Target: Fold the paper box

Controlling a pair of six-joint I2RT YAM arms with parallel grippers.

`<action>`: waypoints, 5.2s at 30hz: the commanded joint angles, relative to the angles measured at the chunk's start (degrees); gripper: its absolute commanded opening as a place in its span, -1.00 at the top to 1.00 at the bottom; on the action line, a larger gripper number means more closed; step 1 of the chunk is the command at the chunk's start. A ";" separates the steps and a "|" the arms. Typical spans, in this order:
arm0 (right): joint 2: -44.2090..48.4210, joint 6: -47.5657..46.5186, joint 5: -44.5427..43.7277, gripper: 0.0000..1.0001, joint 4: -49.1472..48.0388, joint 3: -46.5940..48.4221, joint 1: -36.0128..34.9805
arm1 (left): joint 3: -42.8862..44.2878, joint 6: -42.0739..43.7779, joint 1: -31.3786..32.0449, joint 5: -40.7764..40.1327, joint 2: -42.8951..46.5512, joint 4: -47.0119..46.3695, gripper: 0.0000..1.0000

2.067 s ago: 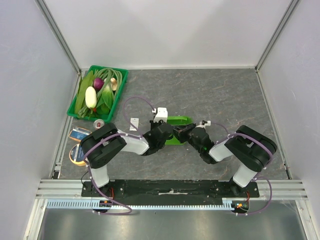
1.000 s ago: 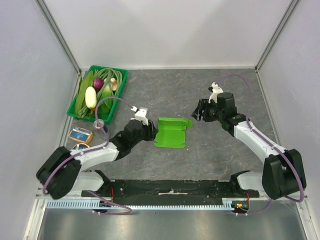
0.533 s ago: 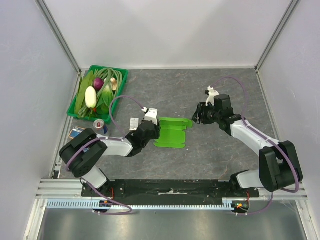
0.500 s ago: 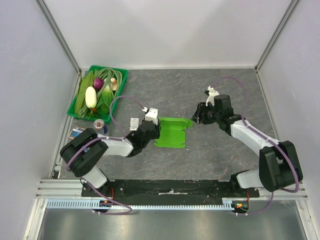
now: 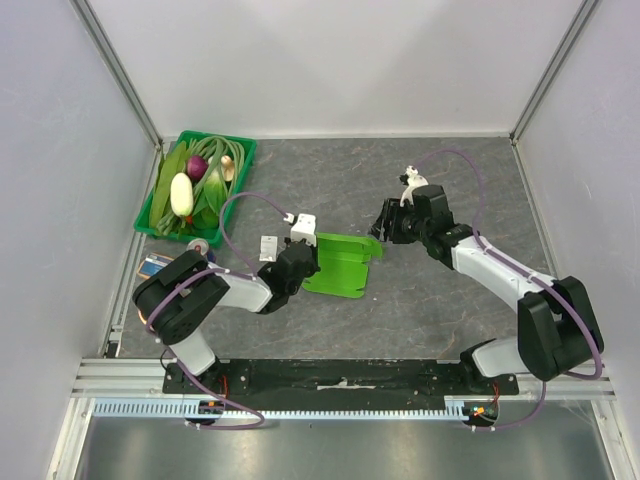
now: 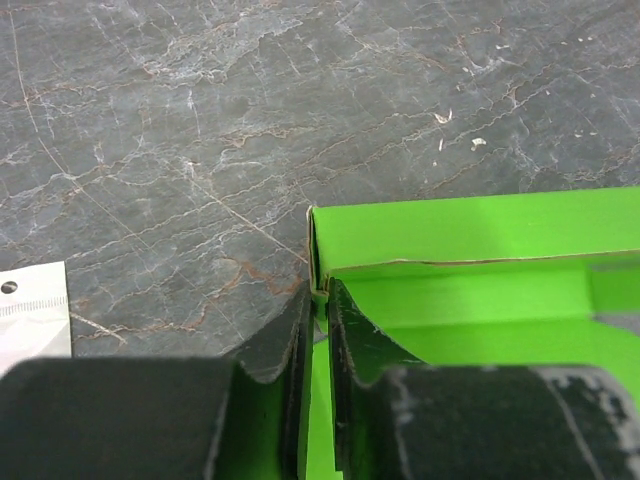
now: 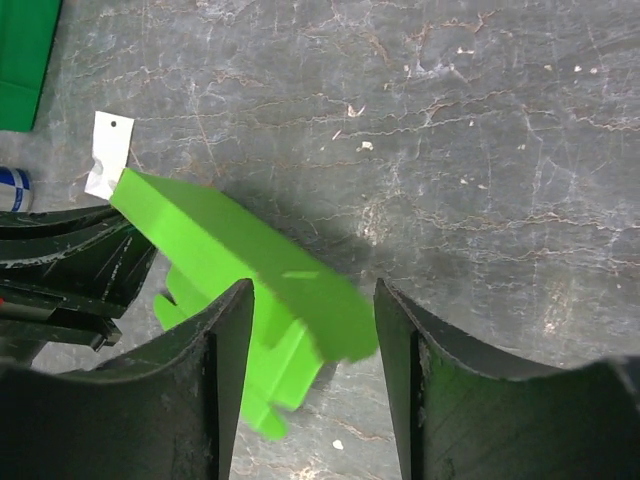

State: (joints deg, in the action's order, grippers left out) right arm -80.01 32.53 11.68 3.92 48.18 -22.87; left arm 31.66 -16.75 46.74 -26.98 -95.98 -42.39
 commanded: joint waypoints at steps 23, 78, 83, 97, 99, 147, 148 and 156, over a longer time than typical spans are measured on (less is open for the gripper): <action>2.31 7.19 0.09 0.07 -3.48 -0.54 -7.01 | 2.36 4.98 3.71 -15.47 -3.07 -3.40 0.96; 6.69 11.01 -1.11 -0.18 -16.81 -20.32 -1.54 | 2.79 0.32 6.34 -19.42 -3.07 1.17 0.96; 8.56 4.56 -14.20 0.66 -17.89 -21.82 -9.63 | 2.97 0.14 6.43 -19.77 -3.15 1.43 0.96; -8.05 4.03 -31.82 1.00 -26.94 -16.10 -14.39 | 3.23 -0.47 6.61 -20.13 -3.86 2.23 0.96; -8.58 4.47 -32.07 1.00 -28.35 -16.11 -14.74 | 3.32 -0.39 6.61 -20.13 -3.77 2.23 0.96; -22.92 17.73 -30.31 1.00 -40.23 -16.45 -19.31 | 2.79 -0.91 7.05 -20.13 -3.51 2.14 0.96; -21.78 18.44 -30.23 1.00 -40.31 -17.67 -19.31 | 2.71 -0.91 6.96 -20.48 -3.51 2.14 0.96; -5.00 -6.85 -18.80 0.40 5.69 -2.59 -13.96 | 2.44 -0.65 6.96 -21.36 -3.77 2.14 0.96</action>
State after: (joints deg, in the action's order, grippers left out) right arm -91.29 40.62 -13.96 -18.04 35.40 -39.99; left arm 33.91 -15.59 53.28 -46.89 -98.89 -39.33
